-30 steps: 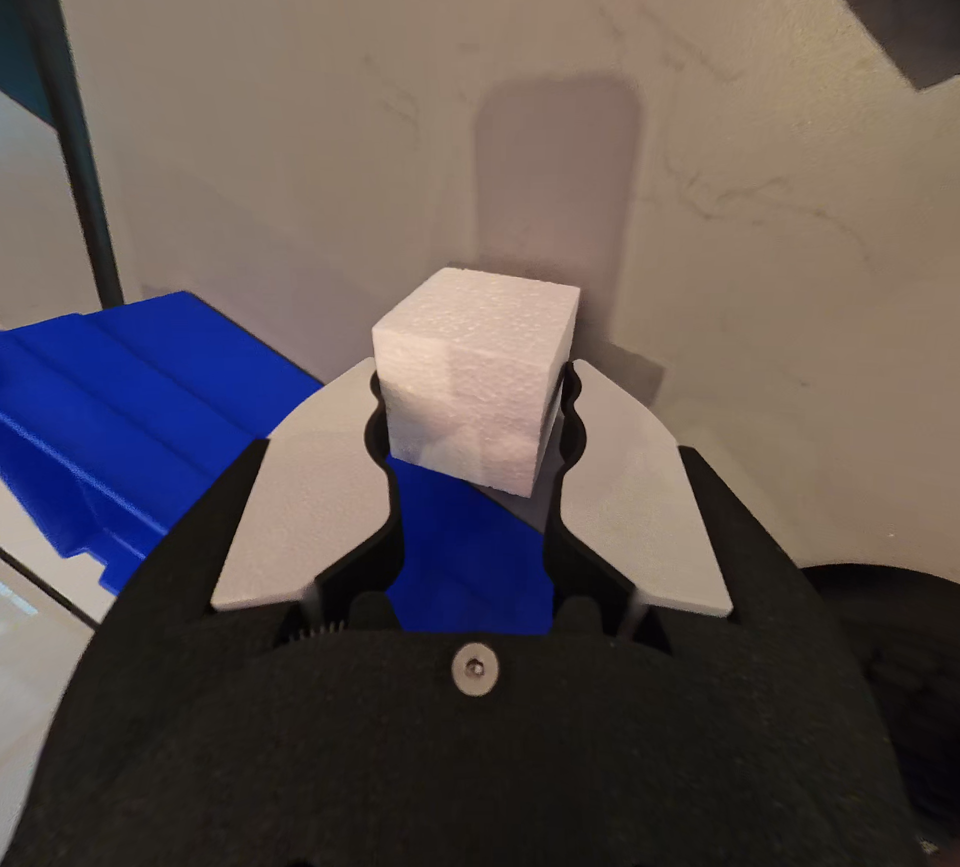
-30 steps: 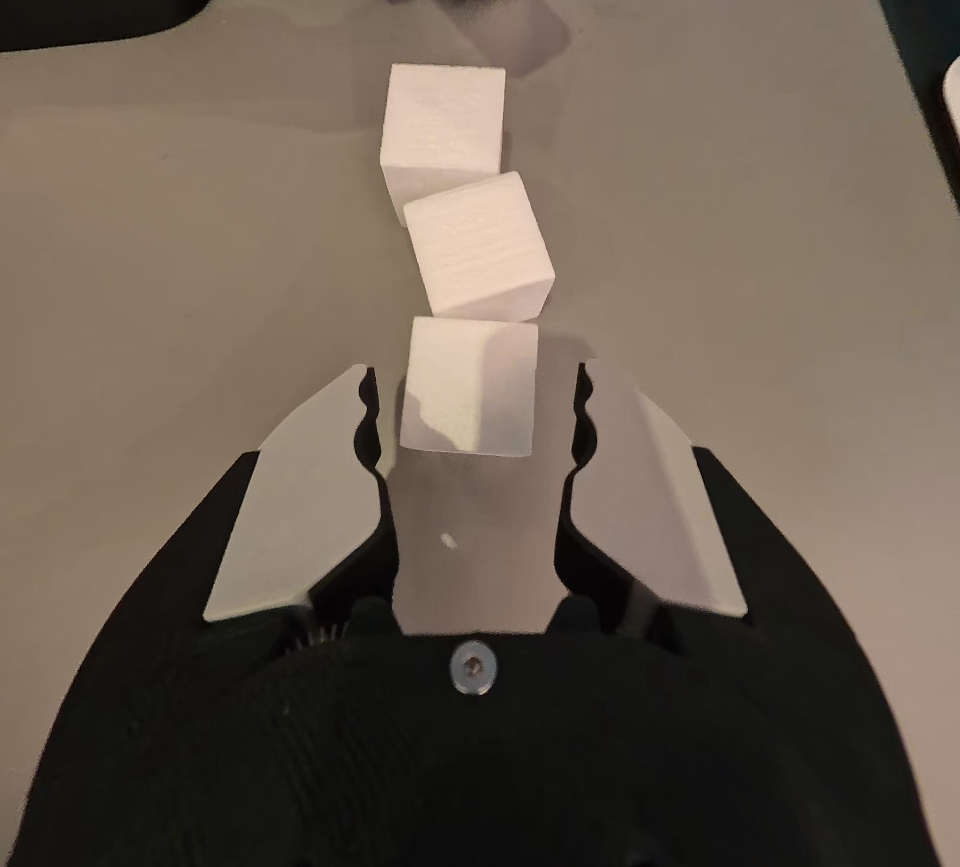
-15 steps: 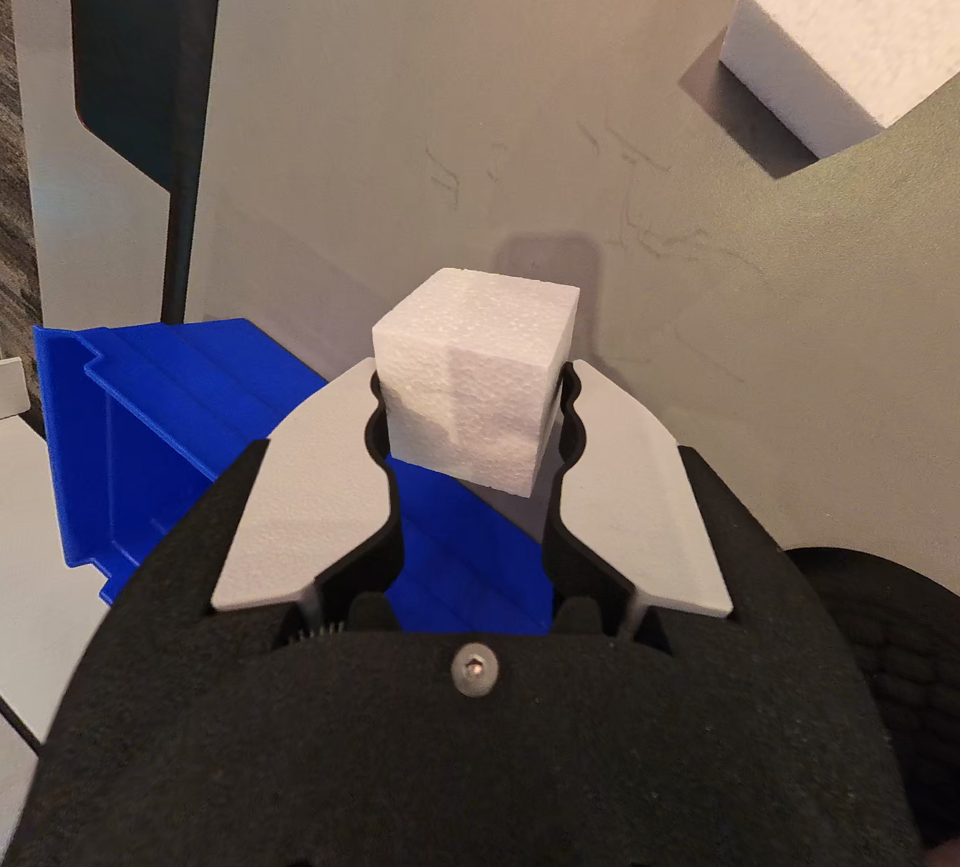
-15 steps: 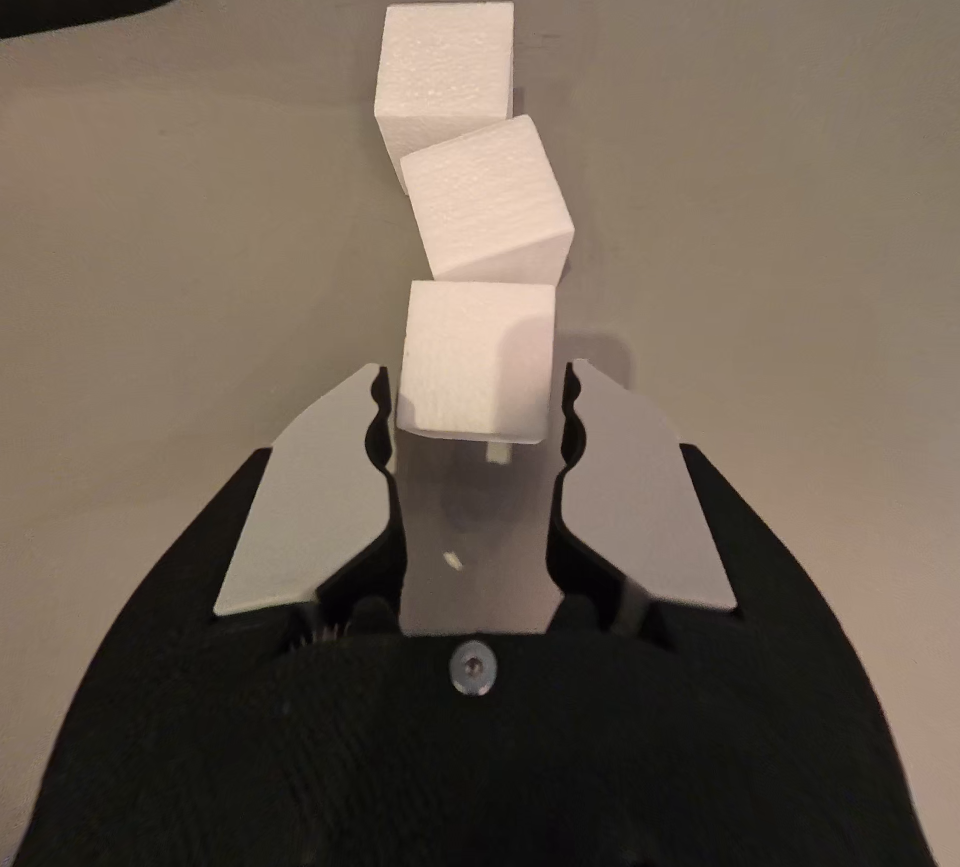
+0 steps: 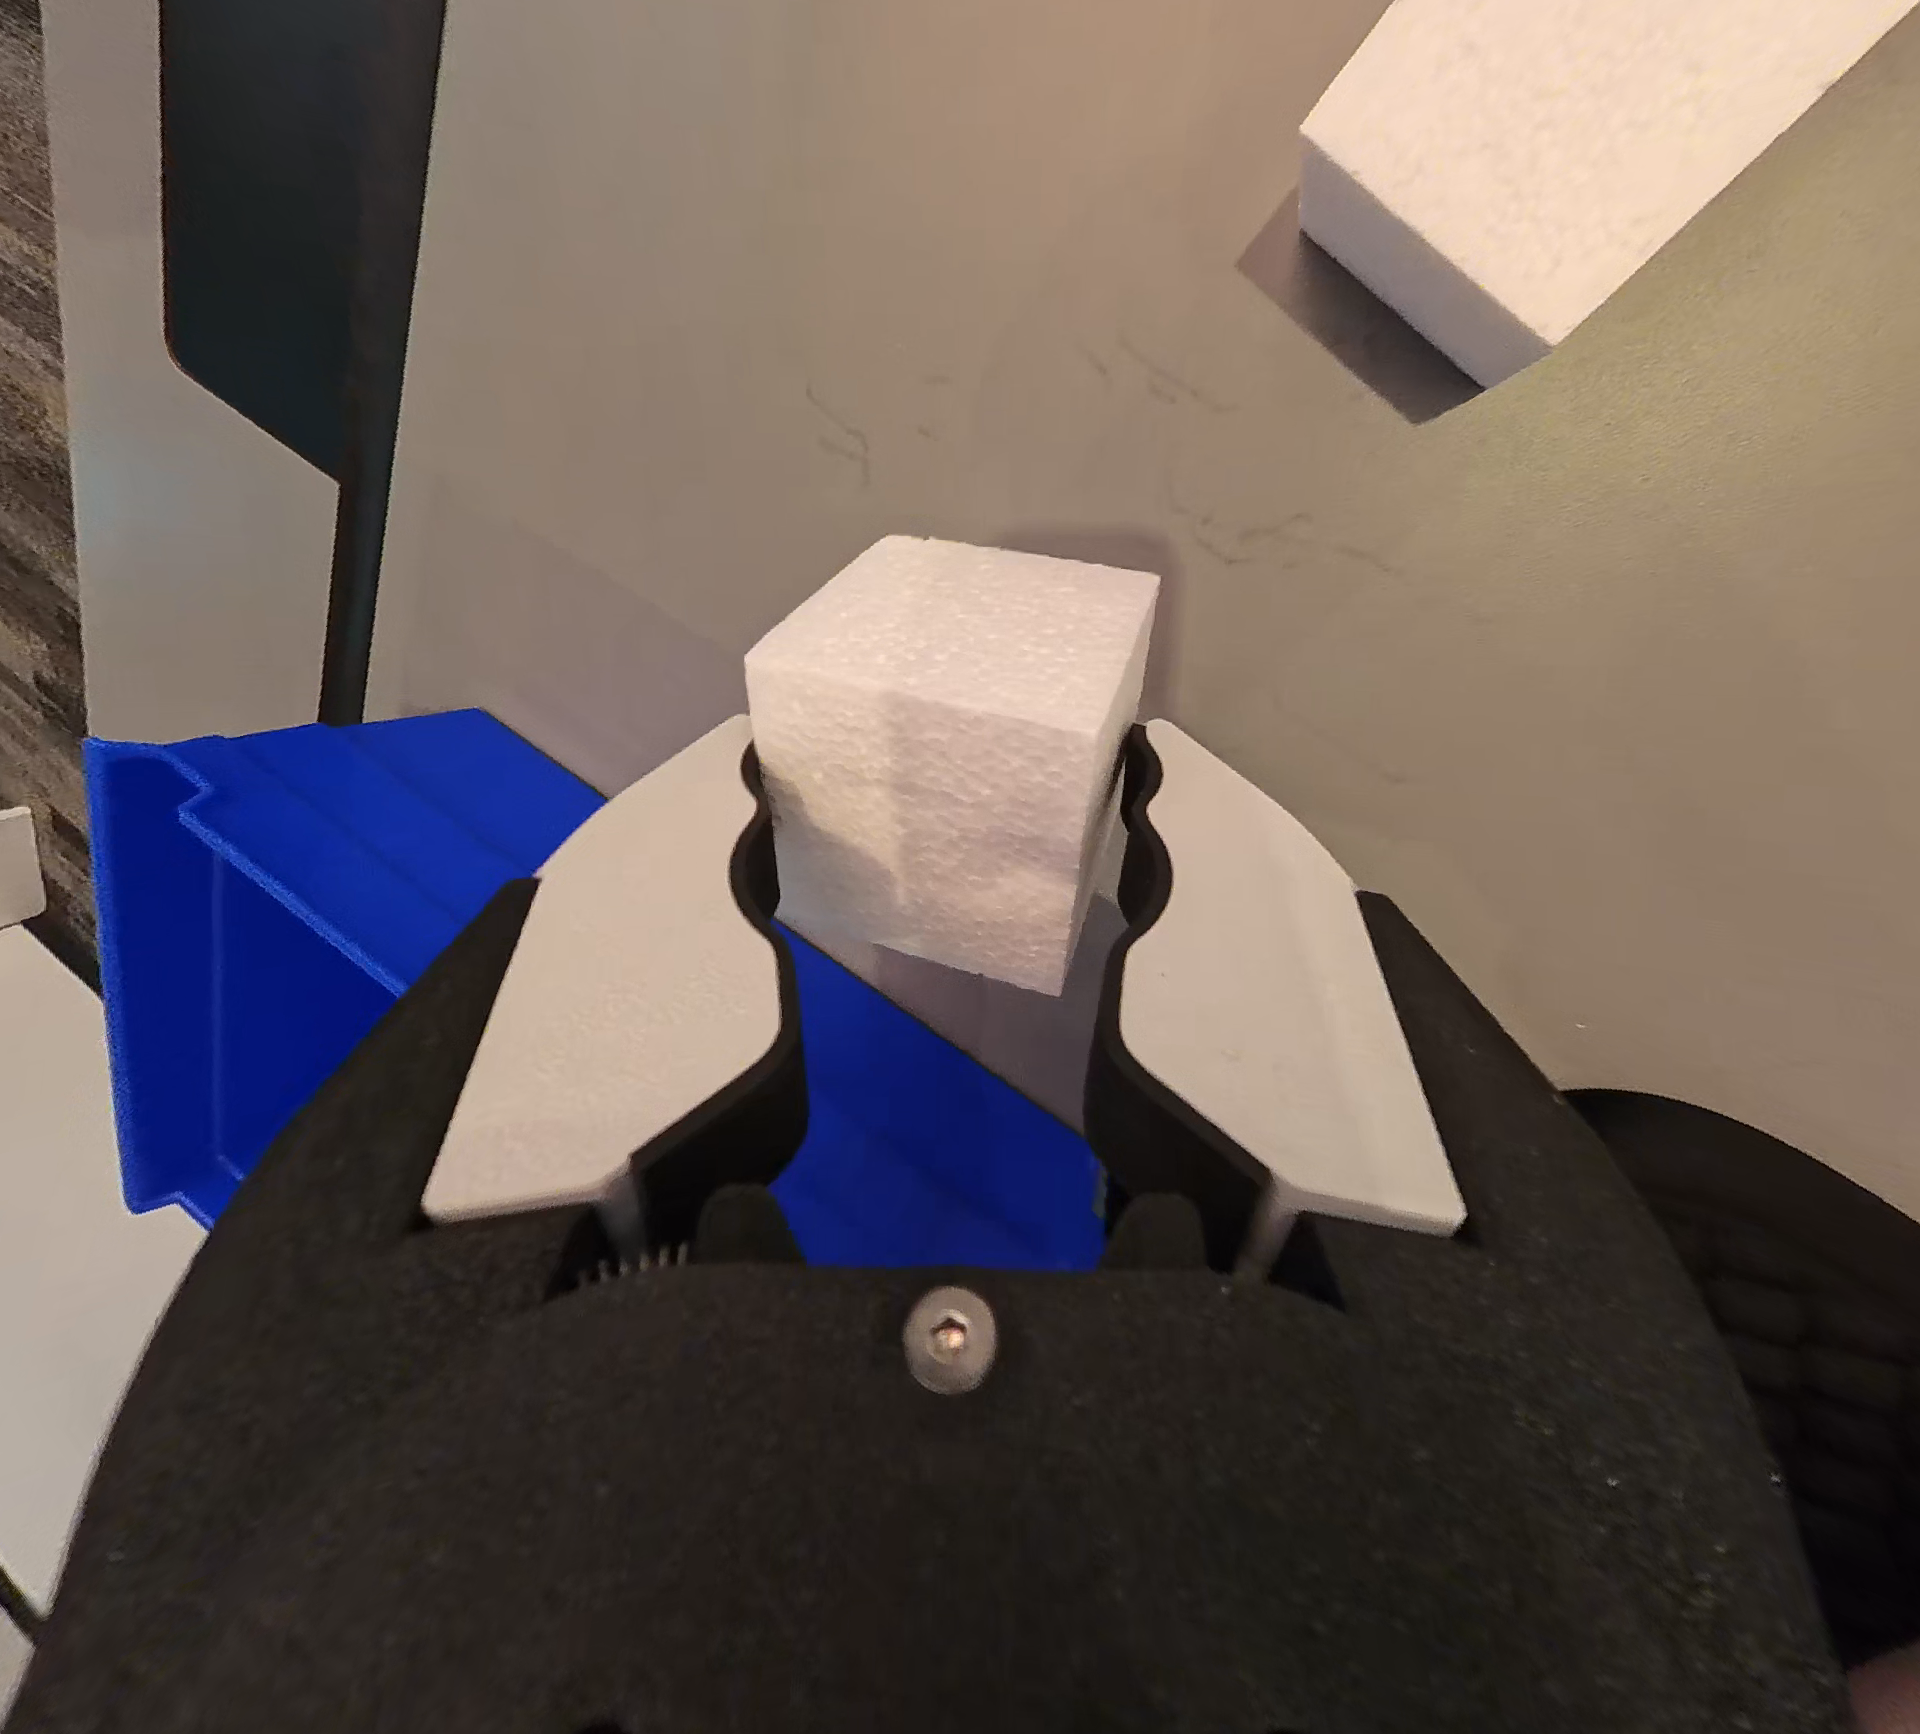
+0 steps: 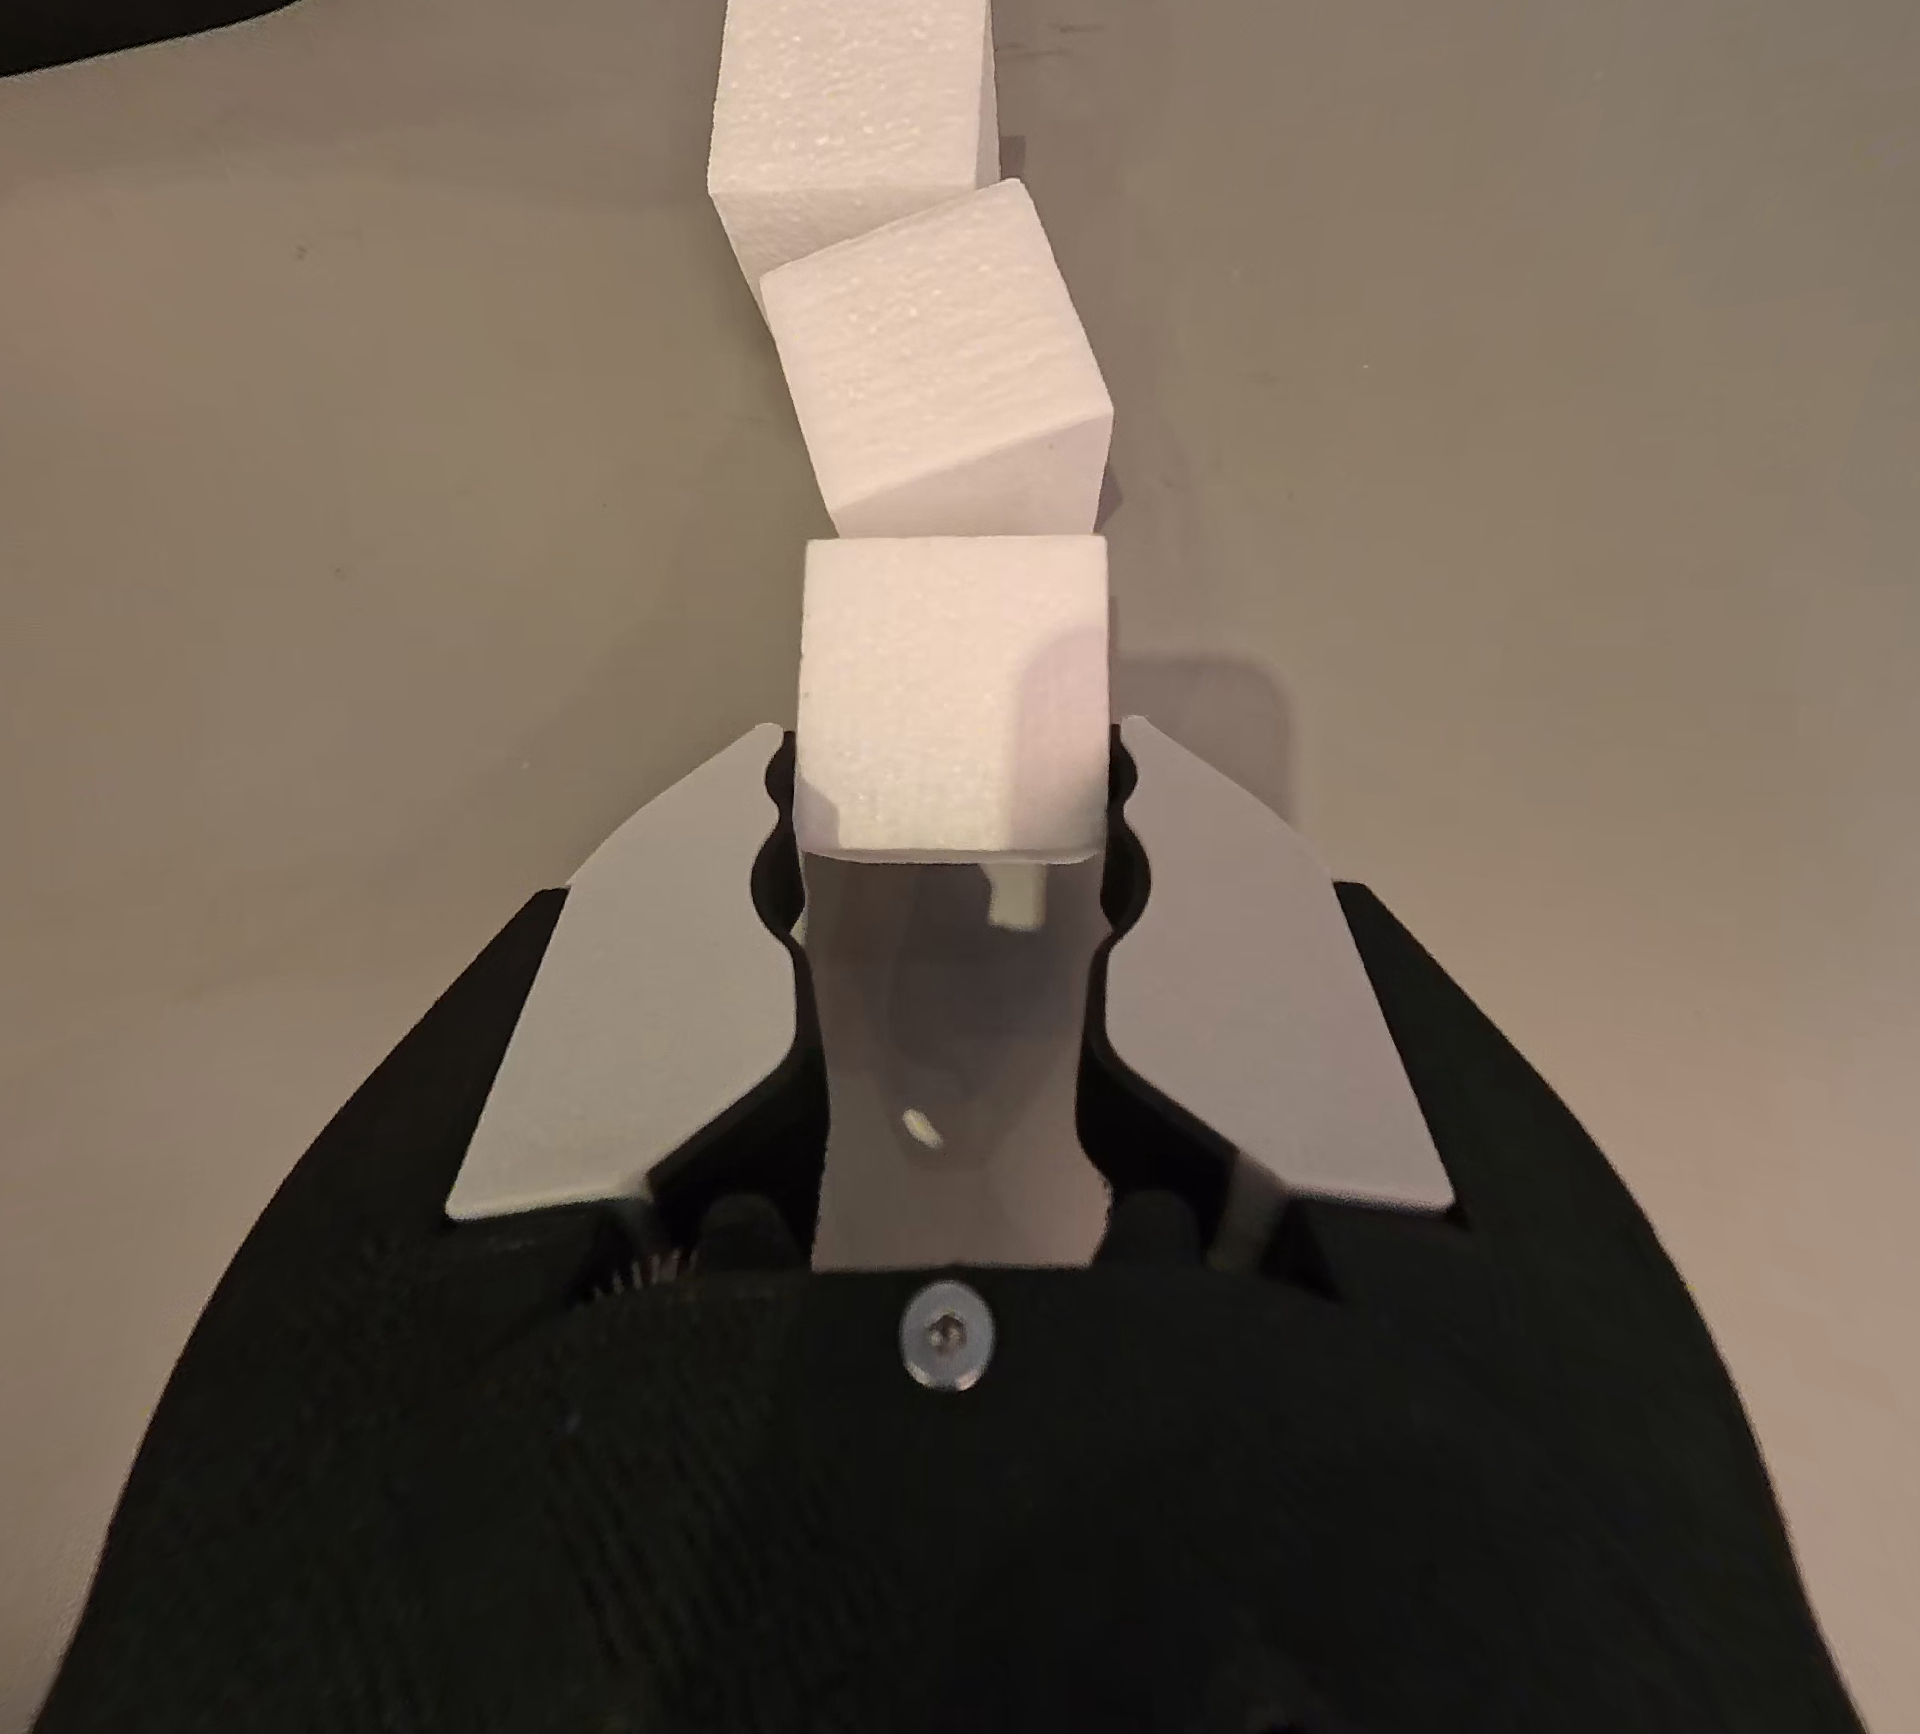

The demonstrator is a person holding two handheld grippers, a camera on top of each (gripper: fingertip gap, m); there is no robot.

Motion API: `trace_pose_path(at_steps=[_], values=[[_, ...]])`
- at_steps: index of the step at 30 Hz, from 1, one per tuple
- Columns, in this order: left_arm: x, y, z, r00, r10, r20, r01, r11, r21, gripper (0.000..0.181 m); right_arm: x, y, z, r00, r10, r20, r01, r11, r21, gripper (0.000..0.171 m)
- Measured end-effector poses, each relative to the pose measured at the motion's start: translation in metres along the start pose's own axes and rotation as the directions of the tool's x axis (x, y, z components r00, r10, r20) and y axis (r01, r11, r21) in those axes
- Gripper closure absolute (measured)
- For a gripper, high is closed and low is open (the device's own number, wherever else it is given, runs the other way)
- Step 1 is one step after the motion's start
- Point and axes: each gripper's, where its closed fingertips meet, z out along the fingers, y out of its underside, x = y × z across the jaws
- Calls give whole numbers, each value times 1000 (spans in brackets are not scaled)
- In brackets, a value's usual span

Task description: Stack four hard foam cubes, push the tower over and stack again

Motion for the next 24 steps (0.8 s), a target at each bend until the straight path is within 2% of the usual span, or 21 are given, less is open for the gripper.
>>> trace_pose_path(at_steps=[11,17,24], values=[[10,-15,-9,999,40,-20,-39,998,45,117,1,1,-4,1000,-14,-3,14,1000,-7,115],[26,-39,-22,993,118,-13,-116,988,98,117,1,0,-7,1000,-15,0,15,1000,1,115],[38,-51,-16,985,169,-22,-166,982,93,117,2,0,-10,1000,-8,1,8,1000,5,115]])
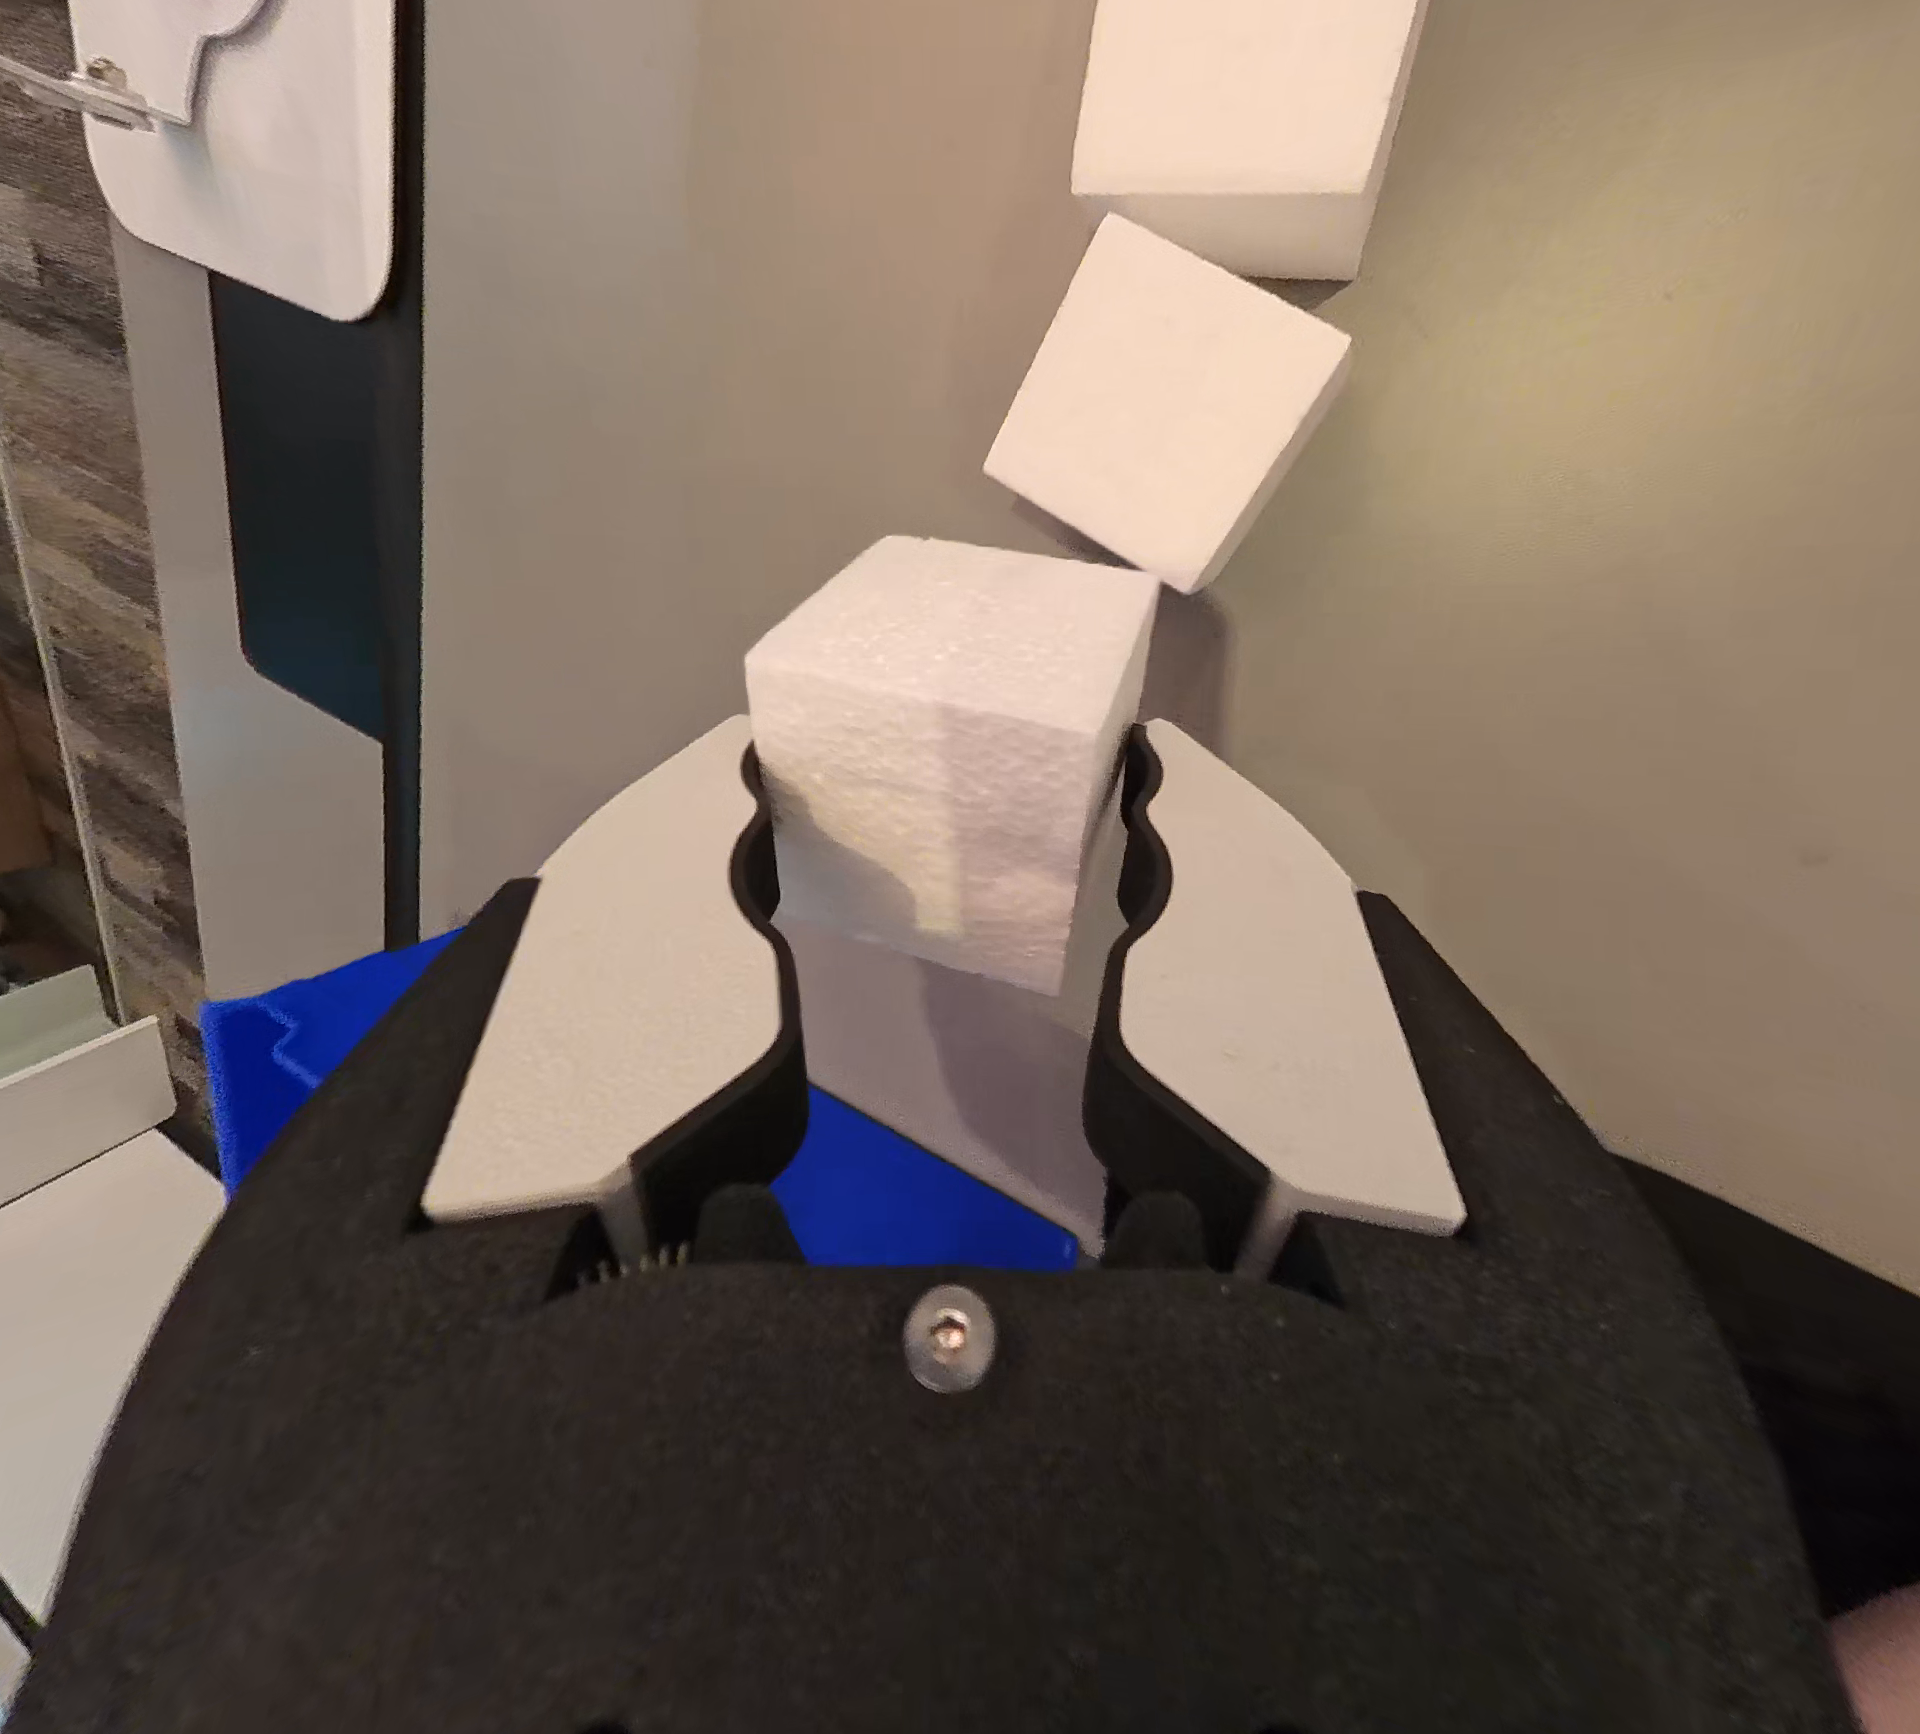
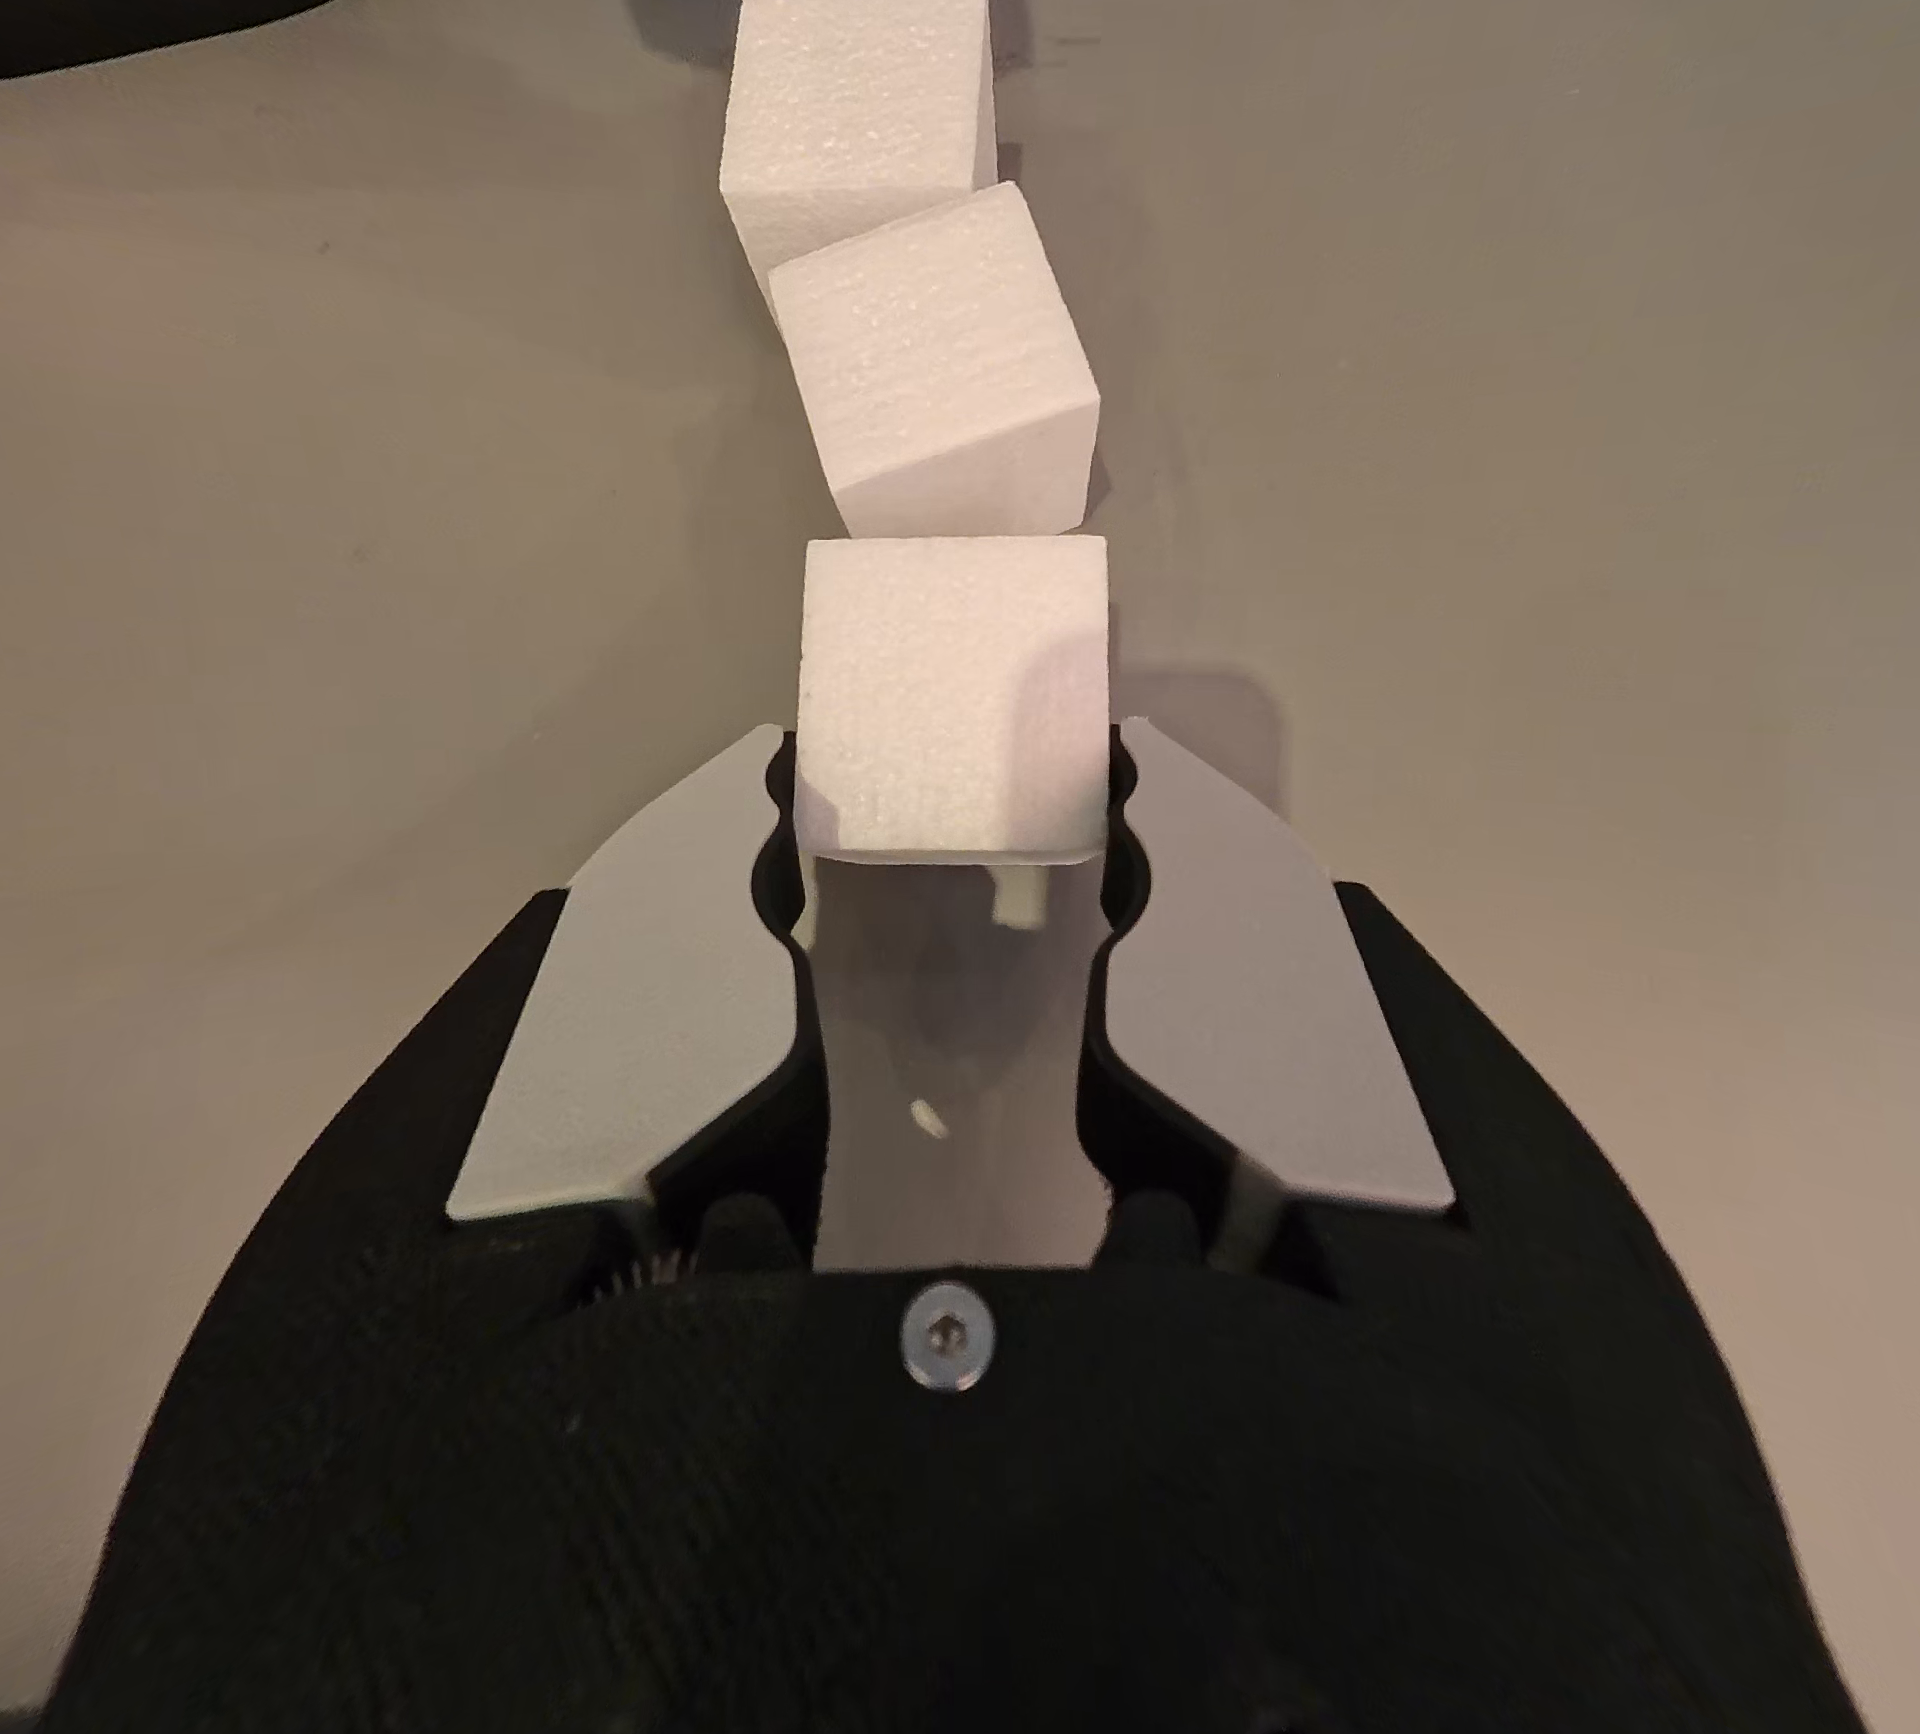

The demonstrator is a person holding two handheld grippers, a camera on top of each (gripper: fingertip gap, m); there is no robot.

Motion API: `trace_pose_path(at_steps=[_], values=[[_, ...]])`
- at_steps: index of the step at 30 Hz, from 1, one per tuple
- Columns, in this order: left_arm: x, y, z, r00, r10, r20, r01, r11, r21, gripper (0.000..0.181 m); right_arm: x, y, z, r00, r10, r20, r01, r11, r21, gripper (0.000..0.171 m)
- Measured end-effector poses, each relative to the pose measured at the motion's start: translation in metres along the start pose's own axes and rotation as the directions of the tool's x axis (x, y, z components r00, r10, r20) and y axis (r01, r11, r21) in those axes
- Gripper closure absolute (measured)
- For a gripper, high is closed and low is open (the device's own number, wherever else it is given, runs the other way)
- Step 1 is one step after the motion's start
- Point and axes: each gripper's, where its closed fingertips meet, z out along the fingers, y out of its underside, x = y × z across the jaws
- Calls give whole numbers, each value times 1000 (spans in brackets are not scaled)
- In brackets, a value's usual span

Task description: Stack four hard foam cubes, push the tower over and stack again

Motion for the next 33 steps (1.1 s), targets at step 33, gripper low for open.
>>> trace_pose_path(at_steps=[33], values=[[-25,0,-58,982,-62,180,49,996,76,117,-13,-80,-9,992,-122,-11,123,984,129,92]])
